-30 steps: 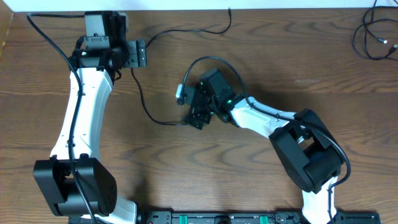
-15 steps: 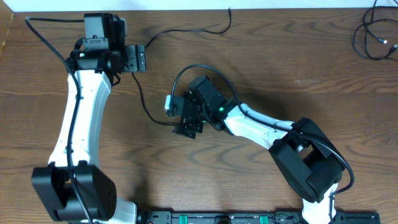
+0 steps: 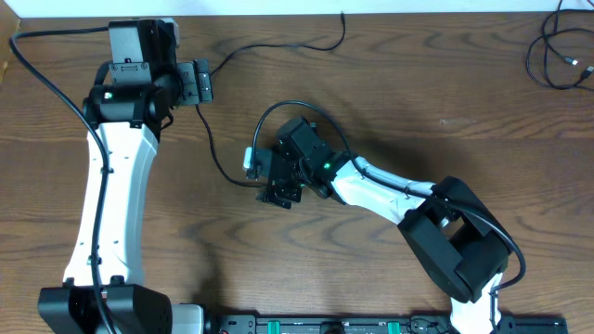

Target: Untangle cables

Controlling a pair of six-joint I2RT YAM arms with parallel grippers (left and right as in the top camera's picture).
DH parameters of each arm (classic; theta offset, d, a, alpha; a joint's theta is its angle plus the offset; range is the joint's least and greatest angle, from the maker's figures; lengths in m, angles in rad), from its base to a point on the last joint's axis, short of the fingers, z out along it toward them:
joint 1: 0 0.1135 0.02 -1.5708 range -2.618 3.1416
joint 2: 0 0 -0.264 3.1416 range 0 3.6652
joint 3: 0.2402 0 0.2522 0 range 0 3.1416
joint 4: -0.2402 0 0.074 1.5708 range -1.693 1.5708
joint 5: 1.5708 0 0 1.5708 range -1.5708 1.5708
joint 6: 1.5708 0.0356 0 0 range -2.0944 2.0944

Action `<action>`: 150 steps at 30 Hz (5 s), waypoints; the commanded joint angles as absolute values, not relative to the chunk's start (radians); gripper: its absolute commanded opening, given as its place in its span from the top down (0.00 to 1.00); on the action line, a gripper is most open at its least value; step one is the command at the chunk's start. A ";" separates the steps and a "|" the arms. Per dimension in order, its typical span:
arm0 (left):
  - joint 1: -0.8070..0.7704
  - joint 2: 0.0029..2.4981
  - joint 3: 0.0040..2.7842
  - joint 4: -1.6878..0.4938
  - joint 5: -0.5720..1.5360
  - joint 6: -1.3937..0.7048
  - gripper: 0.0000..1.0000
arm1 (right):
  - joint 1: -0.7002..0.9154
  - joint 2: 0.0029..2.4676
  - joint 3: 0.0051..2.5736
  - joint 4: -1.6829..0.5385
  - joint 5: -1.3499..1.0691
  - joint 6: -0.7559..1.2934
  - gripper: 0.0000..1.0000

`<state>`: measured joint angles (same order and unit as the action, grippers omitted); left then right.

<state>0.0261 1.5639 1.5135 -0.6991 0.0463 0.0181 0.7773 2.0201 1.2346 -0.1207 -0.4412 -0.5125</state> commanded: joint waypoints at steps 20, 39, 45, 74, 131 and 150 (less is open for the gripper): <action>0.030 1.563 1.517 -0.699 0.041 0.002 0.08 | 0.790 2.048 1.228 -0.199 -0.231 -0.607 0.98; 0.030 1.563 1.517 -0.699 0.041 0.002 0.08 | 0.525 2.048 1.228 -0.422 0.054 -0.376 0.99; 0.030 1.563 1.517 -0.699 0.041 0.002 0.08 | 0.386 2.048 1.228 -0.544 0.054 -0.197 0.99; 0.030 1.563 1.517 -0.699 0.041 0.002 0.08 | -0.152 2.048 1.195 -0.788 -0.068 0.660 0.99; 0.030 1.563 1.517 -0.699 0.041 0.002 0.08 | 0.222 2.006 1.202 -0.670 -0.635 -1.390 0.01; 0.030 1.563 1.517 -0.699 0.041 0.002 0.08 | 0.212 1.861 1.210 0.112 -0.431 -0.374 0.01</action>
